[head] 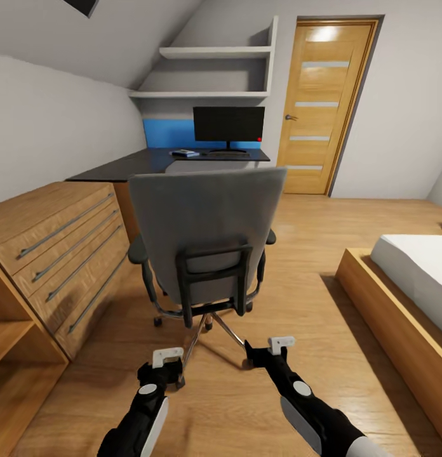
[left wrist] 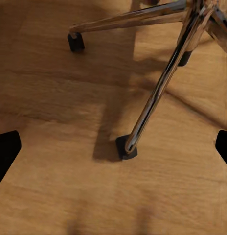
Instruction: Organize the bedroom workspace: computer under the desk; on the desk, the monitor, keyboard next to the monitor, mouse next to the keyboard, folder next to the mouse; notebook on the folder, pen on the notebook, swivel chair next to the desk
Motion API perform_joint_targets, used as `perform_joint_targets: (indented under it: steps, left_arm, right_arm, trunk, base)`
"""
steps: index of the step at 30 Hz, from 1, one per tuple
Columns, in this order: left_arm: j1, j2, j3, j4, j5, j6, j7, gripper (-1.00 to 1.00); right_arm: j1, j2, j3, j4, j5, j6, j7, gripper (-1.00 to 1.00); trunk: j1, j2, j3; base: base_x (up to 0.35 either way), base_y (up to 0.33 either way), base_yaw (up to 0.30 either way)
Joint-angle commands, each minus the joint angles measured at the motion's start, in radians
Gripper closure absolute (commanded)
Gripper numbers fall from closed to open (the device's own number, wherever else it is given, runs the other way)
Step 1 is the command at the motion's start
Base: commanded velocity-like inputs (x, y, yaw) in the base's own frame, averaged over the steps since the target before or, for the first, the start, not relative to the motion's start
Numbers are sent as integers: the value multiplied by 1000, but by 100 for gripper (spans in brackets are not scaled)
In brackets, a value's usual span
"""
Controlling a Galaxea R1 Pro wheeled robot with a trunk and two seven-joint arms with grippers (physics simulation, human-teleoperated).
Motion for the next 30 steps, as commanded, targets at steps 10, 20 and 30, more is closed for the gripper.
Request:
perform_joint_targets:
  steps: [10,20,30]
  left_arm:
    - [-23,0,-162,-26,66,28,1,-100]
    - [-22,0,-189,56,77,-174,-1,-100]
    - [-22,0,-208,63,77,-224,0,-100]
  right_arm:
    - [1,-63,15,-107,26,25,-44,-100]
    - [4,-61,27,-115,87,-64,-84,-100]
    - [6,-41,39,-111,179,-82,-86,-100]
  trunk:
    - [23,-43,-20]
    - [23,-43,-20]
    - [23,-43,-20]
  base:
    - [0,0,0]
    - [48,0,0]
    - [268,0,0]
